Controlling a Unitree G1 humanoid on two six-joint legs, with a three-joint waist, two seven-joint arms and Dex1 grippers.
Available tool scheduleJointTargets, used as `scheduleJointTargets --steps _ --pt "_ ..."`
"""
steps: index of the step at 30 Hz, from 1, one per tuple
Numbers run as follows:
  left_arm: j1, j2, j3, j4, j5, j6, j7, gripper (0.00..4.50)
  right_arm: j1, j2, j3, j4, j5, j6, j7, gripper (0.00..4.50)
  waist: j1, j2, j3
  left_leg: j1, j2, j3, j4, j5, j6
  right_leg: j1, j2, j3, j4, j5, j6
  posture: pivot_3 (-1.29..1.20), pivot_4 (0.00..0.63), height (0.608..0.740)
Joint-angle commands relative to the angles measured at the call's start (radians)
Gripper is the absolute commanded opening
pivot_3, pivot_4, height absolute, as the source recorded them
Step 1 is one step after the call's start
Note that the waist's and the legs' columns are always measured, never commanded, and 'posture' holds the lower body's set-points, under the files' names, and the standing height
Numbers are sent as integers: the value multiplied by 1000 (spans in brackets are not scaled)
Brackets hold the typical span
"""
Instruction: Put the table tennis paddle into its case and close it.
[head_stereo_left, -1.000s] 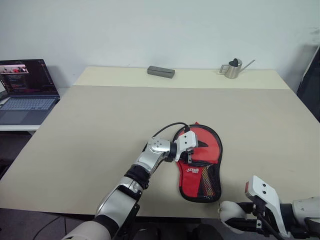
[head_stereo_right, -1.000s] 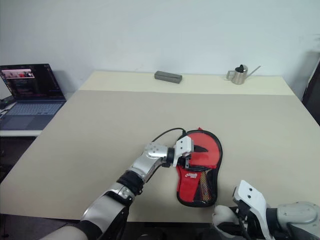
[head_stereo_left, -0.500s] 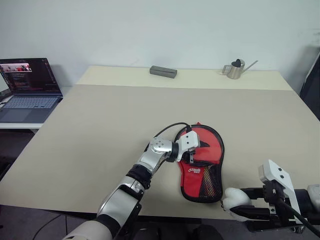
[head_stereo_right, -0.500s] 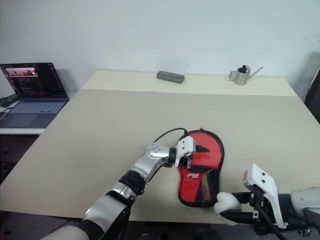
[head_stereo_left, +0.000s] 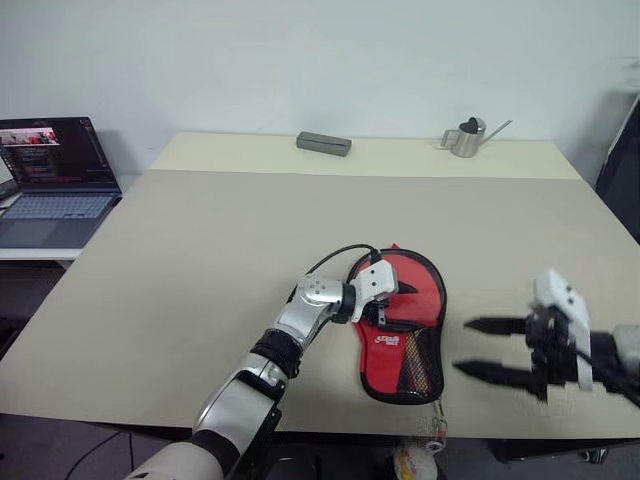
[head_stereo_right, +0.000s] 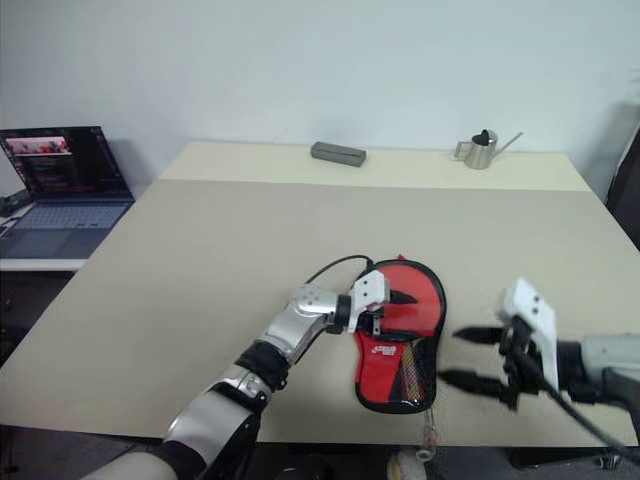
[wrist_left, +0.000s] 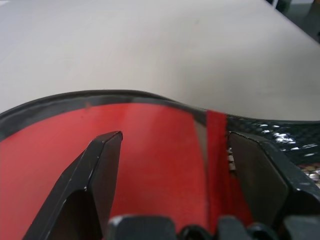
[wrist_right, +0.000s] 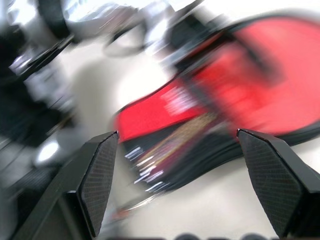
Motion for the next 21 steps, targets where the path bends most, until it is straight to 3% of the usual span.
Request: scheduleJointTargets --steps 1,11,16,21 --pt "24 71 66 -215 -103 138 -44 3704 -79 53 66 102 -86 -93 -9 4116 -9 0 1 0 0 0 0 0 0 -1 0 0 1 0 0 0 150 740" --pt "179 305 206 -643 -268 443 0 3704 -269 228 245 412 -311 -385 101 4116 -27 3 3 0 1 1 -1 0 -1 -3 1 2 1 0 -1 0 150 740" --pt "291 403 308 -759 -284 467 91 3704 -398 254 265 645 -369 -471 201 4116 -34 5 4 0 0 1 -1 0 -1 -4 0 3 2 0 -1 0 150 740" --pt "366 440 380 -828 -282 482 202 3704 -518 256 293 846 -447 -559 293 4116 -33 6 5 -1 1 1 -1 0 -1 -5 0 3 1 0 -1 0 150 740"
